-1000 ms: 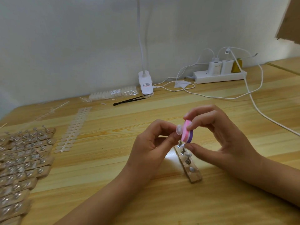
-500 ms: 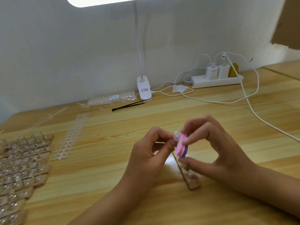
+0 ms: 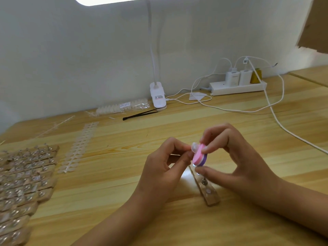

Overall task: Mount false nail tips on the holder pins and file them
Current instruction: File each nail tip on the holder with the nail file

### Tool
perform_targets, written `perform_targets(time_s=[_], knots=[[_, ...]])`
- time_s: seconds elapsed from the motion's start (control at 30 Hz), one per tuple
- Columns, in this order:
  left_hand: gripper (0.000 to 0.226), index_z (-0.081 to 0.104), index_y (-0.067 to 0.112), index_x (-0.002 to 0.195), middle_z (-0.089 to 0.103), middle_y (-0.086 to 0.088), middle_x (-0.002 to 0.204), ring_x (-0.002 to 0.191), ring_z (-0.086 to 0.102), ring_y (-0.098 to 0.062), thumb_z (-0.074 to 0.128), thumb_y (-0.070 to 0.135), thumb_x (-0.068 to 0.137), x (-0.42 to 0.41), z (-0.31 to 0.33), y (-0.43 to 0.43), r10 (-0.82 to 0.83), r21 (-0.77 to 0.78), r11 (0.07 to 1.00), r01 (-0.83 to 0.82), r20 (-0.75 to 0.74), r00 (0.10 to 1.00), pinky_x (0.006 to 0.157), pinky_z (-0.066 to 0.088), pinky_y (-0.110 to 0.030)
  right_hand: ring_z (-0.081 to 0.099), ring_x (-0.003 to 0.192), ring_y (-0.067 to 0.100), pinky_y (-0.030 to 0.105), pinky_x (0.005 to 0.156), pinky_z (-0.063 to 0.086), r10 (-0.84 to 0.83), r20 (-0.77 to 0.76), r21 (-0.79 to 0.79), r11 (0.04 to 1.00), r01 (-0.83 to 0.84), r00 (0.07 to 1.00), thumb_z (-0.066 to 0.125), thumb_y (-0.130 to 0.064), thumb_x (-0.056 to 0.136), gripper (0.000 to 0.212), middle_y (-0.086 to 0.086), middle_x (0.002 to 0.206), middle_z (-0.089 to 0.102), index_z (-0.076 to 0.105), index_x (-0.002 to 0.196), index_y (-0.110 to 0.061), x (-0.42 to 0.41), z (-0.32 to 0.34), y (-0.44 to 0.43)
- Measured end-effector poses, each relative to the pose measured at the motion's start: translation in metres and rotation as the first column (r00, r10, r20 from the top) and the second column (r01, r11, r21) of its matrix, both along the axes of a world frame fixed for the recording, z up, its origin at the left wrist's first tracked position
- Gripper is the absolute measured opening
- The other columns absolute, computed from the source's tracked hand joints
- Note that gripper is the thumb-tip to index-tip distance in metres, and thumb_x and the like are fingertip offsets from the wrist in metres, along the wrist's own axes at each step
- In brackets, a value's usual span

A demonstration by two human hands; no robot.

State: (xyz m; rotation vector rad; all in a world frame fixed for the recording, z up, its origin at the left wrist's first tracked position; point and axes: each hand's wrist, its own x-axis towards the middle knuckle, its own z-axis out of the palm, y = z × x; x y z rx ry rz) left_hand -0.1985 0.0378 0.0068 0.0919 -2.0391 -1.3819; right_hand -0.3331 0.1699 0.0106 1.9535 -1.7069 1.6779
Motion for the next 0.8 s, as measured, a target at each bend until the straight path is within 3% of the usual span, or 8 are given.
perform_targets(time_s=[0.1, 0.2, 0.3, 0.43, 0.5, 0.6, 0.7, 0.8], knots=[[0.008, 0.063, 0.024, 0.087, 0.072, 0.003, 0.084, 0.084, 0.07, -0.012, 0.067, 0.02, 0.092, 0.0, -0.001, 0.001, 0.003, 0.019, 1.0, -0.003, 0.015, 1.0, 0.077, 0.052, -0.02, 0.063, 0.104, 0.019, 0.027, 0.092, 0.051, -0.079, 0.252, 0.027, 0.997, 0.074, 0.965, 0.077, -0.036, 0.078, 0.027, -0.008, 0.107, 0.061, 0.059, 0.098, -0.037, -0.017, 0.003, -0.003], [0.009, 0.065, 0.022, 0.09, 0.07, 0.0, 0.086, 0.085, 0.07, -0.014, 0.067, 0.031, 0.091, 0.0, 0.003, 0.004, -0.022, 0.038, 0.999, 0.021, 0.024, 0.999, 0.078, 0.052, -0.02, 0.068, 0.104, 0.014, 0.018, 0.085, 0.053, -0.127, 0.536, 0.089, 0.992, 0.094, 0.835, 0.075, -0.045, 0.075, 0.026, -0.004, 0.107, 0.071, 0.066, 0.099, -0.04, -0.036, 0.009, 0.0], [0.018, 0.068, 0.018, 0.094, 0.07, 0.001, 0.089, 0.087, 0.069, -0.013, 0.066, 0.034, 0.087, 0.002, 0.005, 0.002, -0.046, 0.073, 0.996, 0.042, 0.043, 0.998, 0.079, 0.054, -0.021, 0.069, 0.105, 0.023, 0.022, 0.085, 0.055, -0.04, 0.712, 0.067, 0.998, -0.011, 0.701, 0.068, -0.04, 0.081, 0.02, 0.007, 0.108, 0.073, 0.072, 0.099, -0.033, -0.04, 0.009, -0.001], [0.01, 0.068, 0.023, 0.092, 0.068, 0.009, 0.087, 0.084, 0.066, -0.009, 0.073, 0.03, 0.086, 0.002, 0.006, 0.003, -0.043, 0.045, 0.998, 0.041, 0.053, 0.998, 0.077, 0.051, -0.019, 0.07, 0.102, 0.029, 0.025, 0.08, 0.056, 0.016, 0.748, 0.107, 0.984, -0.145, 0.664, 0.054, -0.028, 0.089, 0.026, 0.016, 0.108, 0.073, 0.068, 0.109, -0.017, -0.033, 0.012, -0.002], [0.003, 0.07, 0.023, 0.092, 0.07, 0.006, 0.089, 0.086, 0.067, -0.009, 0.07, 0.023, 0.089, 0.001, 0.005, 0.003, -0.027, 0.03, 0.999, 0.026, 0.039, 0.999, 0.079, 0.053, -0.02, 0.069, 0.104, 0.028, 0.026, 0.08, 0.056, 0.044, 0.721, 0.135, 0.97, -0.202, 0.692, 0.056, -0.031, 0.089, 0.025, 0.016, 0.108, 0.072, 0.071, 0.107, -0.021, -0.027, 0.016, 0.0], [0.015, 0.073, 0.025, 0.099, 0.073, 0.003, 0.096, 0.094, 0.069, -0.017, 0.066, 0.013, 0.091, 0.001, 0.003, 0.0, 0.017, -0.016, 1.0, -0.017, 0.025, 1.0, 0.083, 0.056, -0.027, 0.069, 0.101, 0.02, 0.024, 0.079, 0.055, 0.062, 0.689, 0.154, 0.961, -0.23, 0.723, 0.062, -0.038, 0.084, 0.021, 0.008, 0.105, 0.073, 0.073, 0.095, -0.024, -0.019, 0.021, 0.002], [0.014, 0.073, 0.023, 0.101, 0.074, 0.004, 0.096, 0.094, 0.07, -0.016, 0.067, 0.015, 0.091, 0.002, 0.002, 0.0, 0.024, -0.003, 1.0, -0.024, 0.026, 0.999, 0.082, 0.056, -0.025, 0.065, 0.082, 0.01, 0.02, 0.073, 0.054, 0.088, 0.71, 0.138, 0.956, -0.26, 0.699, 0.063, -0.039, 0.08, 0.018, -0.002, 0.087, 0.068, 0.074, 0.083, -0.025, -0.016, 0.026, 0.003], [0.013, 0.07, 0.024, 0.097, 0.072, 0.003, 0.092, 0.09, 0.07, -0.014, 0.068, 0.014, 0.09, 0.001, 0.002, -0.001, 0.015, 0.007, 1.0, -0.015, 0.014, 1.0, 0.079, 0.056, -0.023, 0.064, 0.066, 0.009, 0.018, 0.062, 0.054, 0.114, 0.765, 0.155, 0.923, -0.353, 0.634, 0.067, -0.037, 0.083, 0.018, 0.001, 0.075, 0.068, 0.075, 0.082, -0.021, -0.015, 0.027, 0.003]])
